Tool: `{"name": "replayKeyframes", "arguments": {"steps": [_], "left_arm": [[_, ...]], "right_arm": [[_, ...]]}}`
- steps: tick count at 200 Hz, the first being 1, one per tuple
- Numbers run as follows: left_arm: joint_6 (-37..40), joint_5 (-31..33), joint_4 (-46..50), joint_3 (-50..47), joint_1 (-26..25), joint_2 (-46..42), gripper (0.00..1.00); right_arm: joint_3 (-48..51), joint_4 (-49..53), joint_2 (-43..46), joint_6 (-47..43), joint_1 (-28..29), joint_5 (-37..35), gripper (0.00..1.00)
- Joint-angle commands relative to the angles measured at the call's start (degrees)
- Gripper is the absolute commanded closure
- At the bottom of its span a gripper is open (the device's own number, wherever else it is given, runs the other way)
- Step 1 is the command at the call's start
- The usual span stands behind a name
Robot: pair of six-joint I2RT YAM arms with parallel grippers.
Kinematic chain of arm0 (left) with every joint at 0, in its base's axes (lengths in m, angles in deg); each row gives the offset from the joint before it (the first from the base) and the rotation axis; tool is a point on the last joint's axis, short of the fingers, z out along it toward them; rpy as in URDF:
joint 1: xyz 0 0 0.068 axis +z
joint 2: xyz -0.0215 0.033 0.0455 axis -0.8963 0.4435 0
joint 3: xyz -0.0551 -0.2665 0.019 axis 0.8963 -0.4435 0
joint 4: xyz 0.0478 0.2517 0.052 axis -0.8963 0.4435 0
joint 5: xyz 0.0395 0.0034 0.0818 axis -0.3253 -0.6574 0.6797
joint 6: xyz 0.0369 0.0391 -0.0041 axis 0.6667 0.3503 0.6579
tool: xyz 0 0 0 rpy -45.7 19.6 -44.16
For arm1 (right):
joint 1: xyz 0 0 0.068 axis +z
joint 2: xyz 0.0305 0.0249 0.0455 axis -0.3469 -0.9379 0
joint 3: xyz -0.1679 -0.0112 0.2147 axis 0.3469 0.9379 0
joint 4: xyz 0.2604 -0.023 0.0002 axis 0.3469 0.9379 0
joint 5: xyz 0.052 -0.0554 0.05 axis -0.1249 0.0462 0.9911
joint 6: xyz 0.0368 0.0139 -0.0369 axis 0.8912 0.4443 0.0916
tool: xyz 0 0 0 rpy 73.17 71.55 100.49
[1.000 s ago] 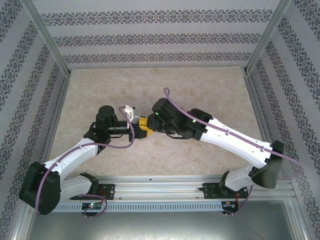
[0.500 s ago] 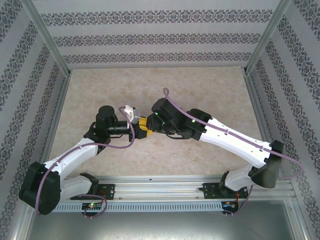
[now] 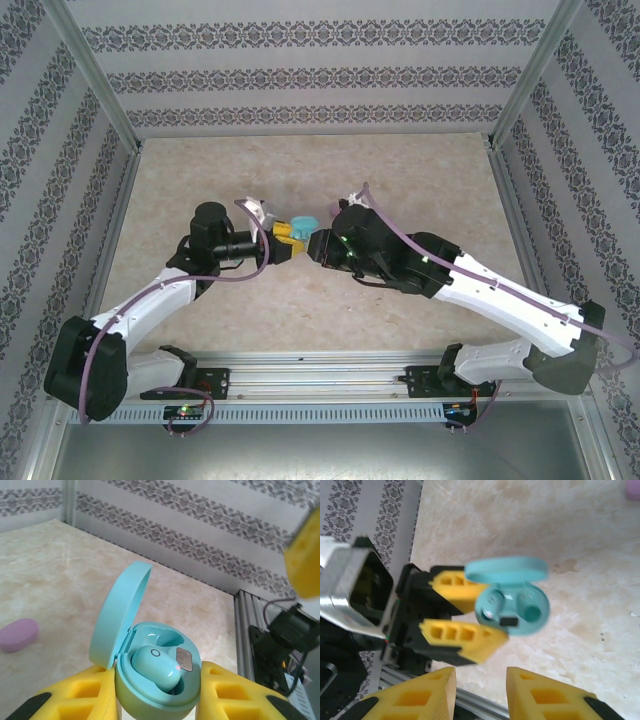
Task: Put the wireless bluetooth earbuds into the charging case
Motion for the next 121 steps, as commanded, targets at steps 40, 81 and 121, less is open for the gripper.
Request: {"name": "replayKeyframes", "arguments": {"steps": [40,81,121], "left_arm": [[-9.1,0.5,-7.4,5.2,8.3,5.8,0.93],[-15.0,-0.5,-15.4,7.3,13.5,11.3,0.93],[-15.4,-0.2,-15.3,10.2,15.9,14.3,0.94]], "right_arm": [[3.9,-6.8,-9.1,2.5,4.1,-2.9,0.69],[-1.1,-11.4,-22.6,0.9,8.3,-5.3,0.72],[-10.2,-13.8,-38.3,-0.3,9.2,0.7,0.69]]}}
